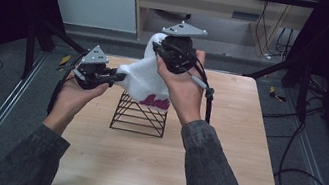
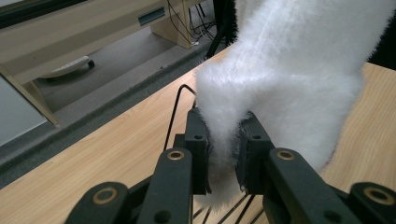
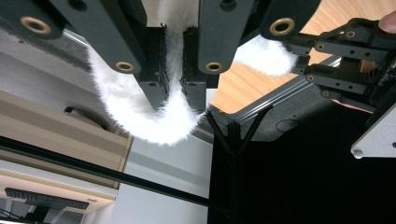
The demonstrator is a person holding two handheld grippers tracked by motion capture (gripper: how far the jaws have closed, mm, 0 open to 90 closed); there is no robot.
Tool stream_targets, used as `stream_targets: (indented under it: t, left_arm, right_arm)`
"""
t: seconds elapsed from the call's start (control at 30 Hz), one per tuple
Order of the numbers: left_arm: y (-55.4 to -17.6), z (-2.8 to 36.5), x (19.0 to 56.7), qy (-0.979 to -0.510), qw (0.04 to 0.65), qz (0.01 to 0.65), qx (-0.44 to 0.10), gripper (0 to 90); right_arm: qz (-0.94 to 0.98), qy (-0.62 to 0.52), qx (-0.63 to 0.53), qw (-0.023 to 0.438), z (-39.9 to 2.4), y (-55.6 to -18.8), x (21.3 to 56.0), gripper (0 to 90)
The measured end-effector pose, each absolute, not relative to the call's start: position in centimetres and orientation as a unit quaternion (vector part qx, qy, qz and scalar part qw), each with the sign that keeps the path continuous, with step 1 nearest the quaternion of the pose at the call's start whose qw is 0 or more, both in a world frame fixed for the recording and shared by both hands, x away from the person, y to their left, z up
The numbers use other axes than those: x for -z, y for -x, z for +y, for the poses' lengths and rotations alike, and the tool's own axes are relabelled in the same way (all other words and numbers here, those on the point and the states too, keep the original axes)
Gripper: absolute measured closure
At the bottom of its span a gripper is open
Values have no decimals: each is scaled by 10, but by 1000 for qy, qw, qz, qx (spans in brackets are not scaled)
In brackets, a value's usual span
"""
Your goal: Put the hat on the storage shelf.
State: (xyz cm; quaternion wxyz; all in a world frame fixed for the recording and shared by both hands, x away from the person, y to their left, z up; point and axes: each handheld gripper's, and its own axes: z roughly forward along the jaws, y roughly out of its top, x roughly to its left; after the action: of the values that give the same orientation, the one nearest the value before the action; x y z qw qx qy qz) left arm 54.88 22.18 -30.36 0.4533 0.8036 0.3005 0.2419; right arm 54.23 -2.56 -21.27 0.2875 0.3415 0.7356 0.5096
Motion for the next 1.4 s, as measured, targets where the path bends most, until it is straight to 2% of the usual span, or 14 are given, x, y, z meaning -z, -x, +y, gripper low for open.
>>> stream_targets:
  t: [1.4]
  left_arm:
    - [-542,252,366,-825,427,309,-207,763]
  right_arm:
    - [771,-334,-485,241,3,-532,262,829]
